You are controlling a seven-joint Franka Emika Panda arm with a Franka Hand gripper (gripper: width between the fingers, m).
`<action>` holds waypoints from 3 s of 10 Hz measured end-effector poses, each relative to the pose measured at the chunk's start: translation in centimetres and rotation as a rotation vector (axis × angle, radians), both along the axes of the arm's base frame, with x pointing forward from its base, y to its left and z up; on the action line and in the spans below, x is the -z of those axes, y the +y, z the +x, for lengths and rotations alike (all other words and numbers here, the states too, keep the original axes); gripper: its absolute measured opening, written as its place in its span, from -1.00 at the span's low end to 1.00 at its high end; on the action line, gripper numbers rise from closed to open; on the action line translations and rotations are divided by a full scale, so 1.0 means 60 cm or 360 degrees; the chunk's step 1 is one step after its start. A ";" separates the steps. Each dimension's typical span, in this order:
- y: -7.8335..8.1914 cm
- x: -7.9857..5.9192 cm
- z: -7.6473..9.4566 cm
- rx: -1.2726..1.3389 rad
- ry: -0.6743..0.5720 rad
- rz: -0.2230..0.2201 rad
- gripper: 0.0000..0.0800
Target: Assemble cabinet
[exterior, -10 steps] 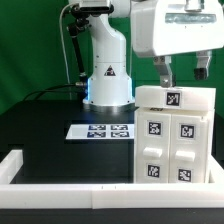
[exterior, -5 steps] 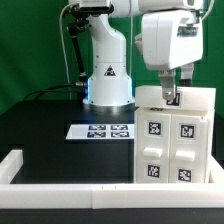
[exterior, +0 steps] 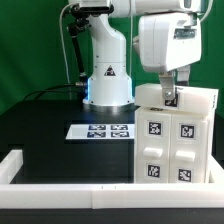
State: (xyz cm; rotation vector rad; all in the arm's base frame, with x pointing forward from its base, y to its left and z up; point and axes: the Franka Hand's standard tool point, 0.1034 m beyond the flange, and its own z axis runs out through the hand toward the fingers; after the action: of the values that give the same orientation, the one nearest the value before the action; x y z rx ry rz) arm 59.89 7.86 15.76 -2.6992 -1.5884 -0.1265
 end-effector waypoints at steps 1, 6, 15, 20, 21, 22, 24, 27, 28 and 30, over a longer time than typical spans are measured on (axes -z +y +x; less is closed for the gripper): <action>0.000 0.000 0.000 0.0031 0.0002 0.0002 0.39; -0.006 0.001 0.001 0.0546 0.0019 0.0054 0.39; -0.004 0.001 0.004 0.1611 0.0028 0.0154 0.40; -0.001 0.001 -0.009 0.2414 -0.0025 0.0337 0.40; -0.001 0.001 -0.009 0.2578 -0.0024 0.0378 0.40; -0.002 0.001 -0.009 0.2688 -0.0006 0.0404 0.40; -0.001 0.001 -0.009 0.2901 0.0044 0.0452 0.40; 0.000 0.001 -0.009 0.3211 0.0116 0.0513 0.40; 0.000 0.002 -0.009 0.3325 0.0144 0.0531 0.40; 0.001 0.002 -0.010 0.3618 0.0224 0.0580 0.40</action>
Offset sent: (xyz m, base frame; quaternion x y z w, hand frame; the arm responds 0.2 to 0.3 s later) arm -0.0061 -0.0037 0.0018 0.0215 0.0275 0.2547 0.9664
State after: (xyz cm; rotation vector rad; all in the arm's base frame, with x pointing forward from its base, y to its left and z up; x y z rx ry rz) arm 59.32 7.93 15.64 -2.3627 1.6862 -0.1312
